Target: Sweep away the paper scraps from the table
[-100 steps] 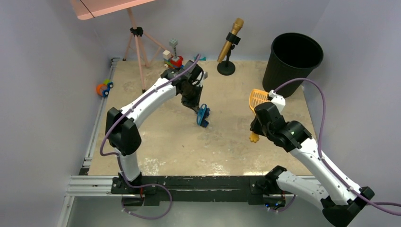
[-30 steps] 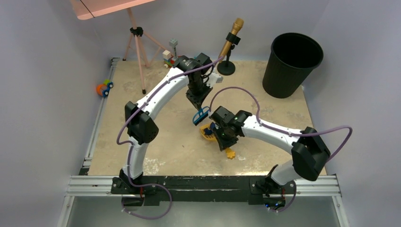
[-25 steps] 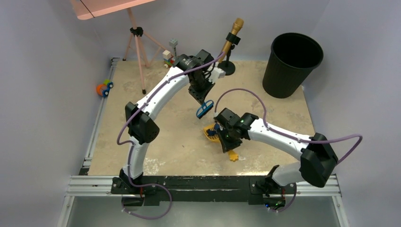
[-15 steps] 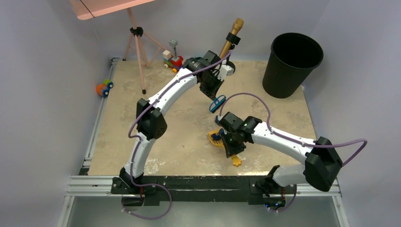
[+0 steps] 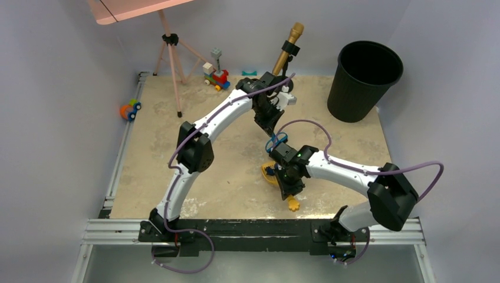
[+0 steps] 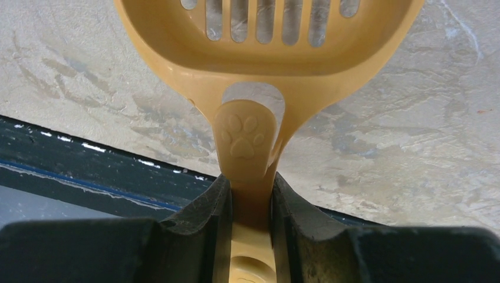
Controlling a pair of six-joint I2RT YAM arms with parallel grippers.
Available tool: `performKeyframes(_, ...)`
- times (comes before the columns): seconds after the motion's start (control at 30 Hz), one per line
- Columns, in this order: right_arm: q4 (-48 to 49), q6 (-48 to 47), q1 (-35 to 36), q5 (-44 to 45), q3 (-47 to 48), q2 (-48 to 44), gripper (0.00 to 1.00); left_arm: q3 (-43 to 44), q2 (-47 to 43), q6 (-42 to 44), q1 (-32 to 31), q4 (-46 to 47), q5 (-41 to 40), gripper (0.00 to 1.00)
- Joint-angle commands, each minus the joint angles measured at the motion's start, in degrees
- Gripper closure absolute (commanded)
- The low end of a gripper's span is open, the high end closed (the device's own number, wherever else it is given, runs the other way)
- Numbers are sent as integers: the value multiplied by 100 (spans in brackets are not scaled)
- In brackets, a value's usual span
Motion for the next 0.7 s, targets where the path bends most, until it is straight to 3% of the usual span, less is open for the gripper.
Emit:
performKeyframes(0.0, 221, 90, -9, -23, 180, 128, 100, -90, -407, 156, -51, -624, 961, 100)
performKeyframes(0.17, 521, -14, 18, 103, 108, -24, 100, -704, -1061, -194, -55, -541, 920, 100)
performKeyframes(0.4, 726, -117, 88, 441, -45, -560, 100, -841, -1551, -420, -54, -735, 789, 100)
performKeyframes(0.67, 1758, 122, 526, 1221, -517, -1283, 100, -743, -2324, -1124, -8, -750, 41, 100)
